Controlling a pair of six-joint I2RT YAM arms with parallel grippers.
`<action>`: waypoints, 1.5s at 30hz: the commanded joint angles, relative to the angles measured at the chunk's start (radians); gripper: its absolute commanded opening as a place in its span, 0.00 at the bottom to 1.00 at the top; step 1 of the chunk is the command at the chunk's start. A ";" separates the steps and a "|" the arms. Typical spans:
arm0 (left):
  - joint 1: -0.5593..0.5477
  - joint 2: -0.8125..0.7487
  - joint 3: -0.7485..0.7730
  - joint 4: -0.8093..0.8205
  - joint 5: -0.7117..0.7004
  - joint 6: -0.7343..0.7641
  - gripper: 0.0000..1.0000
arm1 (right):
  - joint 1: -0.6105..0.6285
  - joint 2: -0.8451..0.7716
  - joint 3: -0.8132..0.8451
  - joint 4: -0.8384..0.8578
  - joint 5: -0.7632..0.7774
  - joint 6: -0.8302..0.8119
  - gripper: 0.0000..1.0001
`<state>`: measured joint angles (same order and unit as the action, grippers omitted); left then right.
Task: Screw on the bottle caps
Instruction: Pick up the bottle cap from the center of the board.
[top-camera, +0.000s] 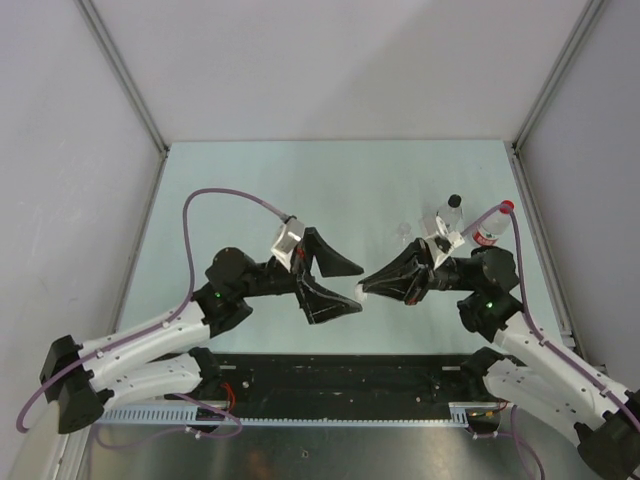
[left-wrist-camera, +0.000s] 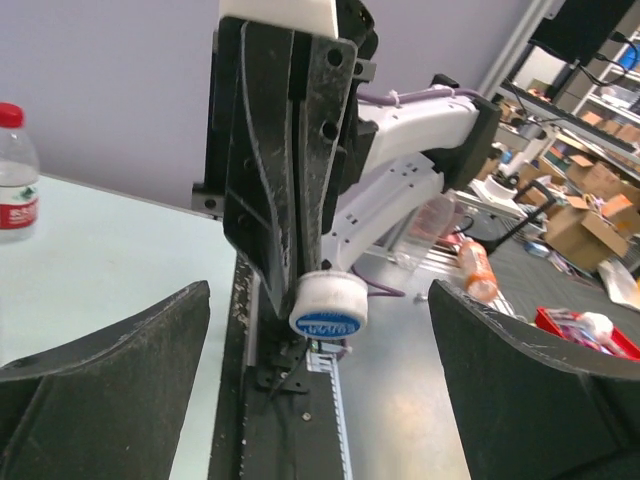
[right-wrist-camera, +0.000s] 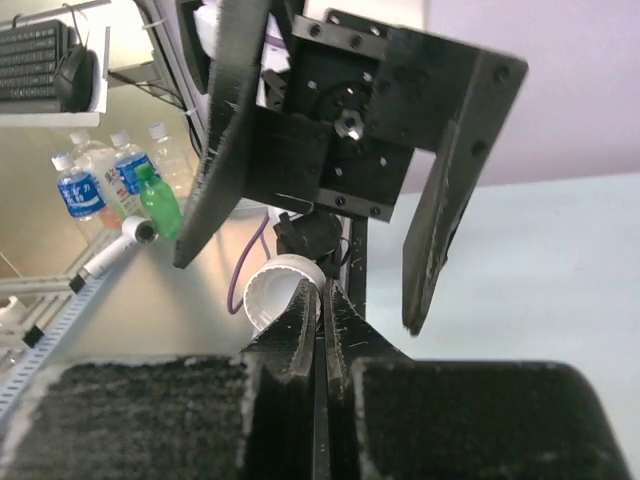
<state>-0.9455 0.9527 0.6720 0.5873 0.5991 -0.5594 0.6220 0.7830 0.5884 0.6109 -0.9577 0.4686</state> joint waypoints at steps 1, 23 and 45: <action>0.005 0.006 0.033 0.046 0.113 -0.077 0.92 | 0.016 -0.043 0.042 0.068 -0.030 -0.110 0.00; 0.008 0.061 0.013 0.193 0.196 -0.198 0.47 | 0.021 -0.023 0.088 -0.073 -0.068 -0.290 0.00; 0.027 0.039 -0.026 0.195 0.151 -0.205 0.26 | 0.020 -0.049 0.098 -0.217 0.003 -0.377 0.20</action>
<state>-0.9203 1.0264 0.6514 0.7151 0.7574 -0.7593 0.6453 0.7475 0.6647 0.4519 -1.0222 0.1143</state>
